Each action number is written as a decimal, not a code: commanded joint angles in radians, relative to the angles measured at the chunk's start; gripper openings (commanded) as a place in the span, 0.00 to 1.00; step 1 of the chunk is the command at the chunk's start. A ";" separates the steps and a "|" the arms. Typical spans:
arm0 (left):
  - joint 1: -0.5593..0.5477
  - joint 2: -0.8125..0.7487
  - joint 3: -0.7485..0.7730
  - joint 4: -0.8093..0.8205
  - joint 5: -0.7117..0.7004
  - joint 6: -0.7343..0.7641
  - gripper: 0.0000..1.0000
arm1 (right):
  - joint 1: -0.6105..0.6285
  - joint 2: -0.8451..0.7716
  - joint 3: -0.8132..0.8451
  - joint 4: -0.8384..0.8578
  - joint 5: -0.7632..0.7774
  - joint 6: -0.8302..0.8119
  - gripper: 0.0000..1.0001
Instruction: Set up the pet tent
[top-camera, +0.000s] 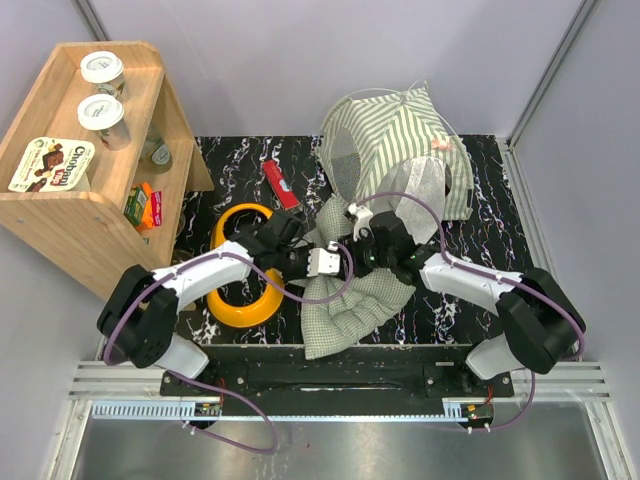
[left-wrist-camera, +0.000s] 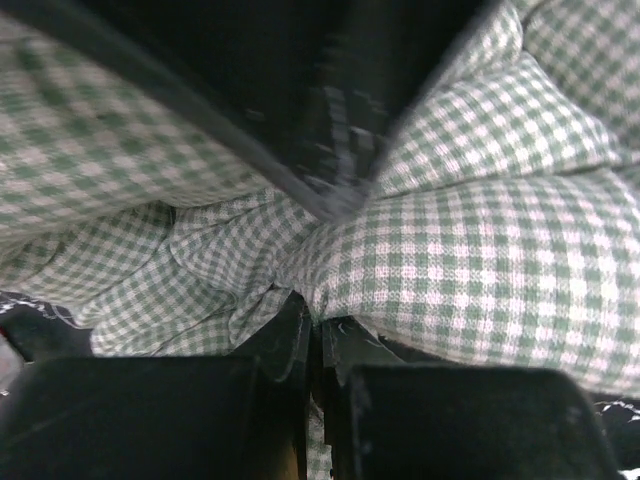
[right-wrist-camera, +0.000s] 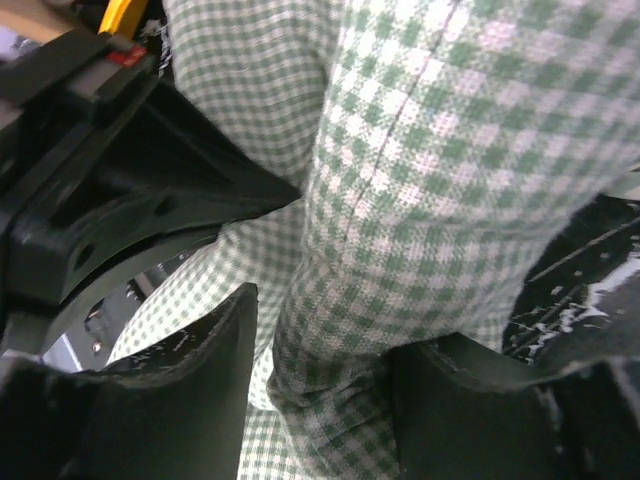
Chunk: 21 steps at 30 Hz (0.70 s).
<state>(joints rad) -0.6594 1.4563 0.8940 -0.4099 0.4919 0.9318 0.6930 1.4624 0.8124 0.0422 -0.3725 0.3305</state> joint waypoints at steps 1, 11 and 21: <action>0.001 0.053 0.105 0.131 0.148 -0.129 0.00 | 0.017 -0.023 -0.064 0.189 -0.226 0.076 0.58; 0.004 0.110 0.171 0.230 0.266 -0.457 0.00 | 0.071 -0.019 -0.093 0.228 -0.085 0.125 0.67; 0.004 0.137 0.210 0.286 0.211 -0.580 0.00 | 0.158 -0.016 -0.154 0.309 -0.224 -0.011 0.73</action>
<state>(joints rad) -0.6464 1.5604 0.9821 -0.3931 0.6521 0.5392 0.6930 1.4425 0.6956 0.2386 -0.3069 0.4618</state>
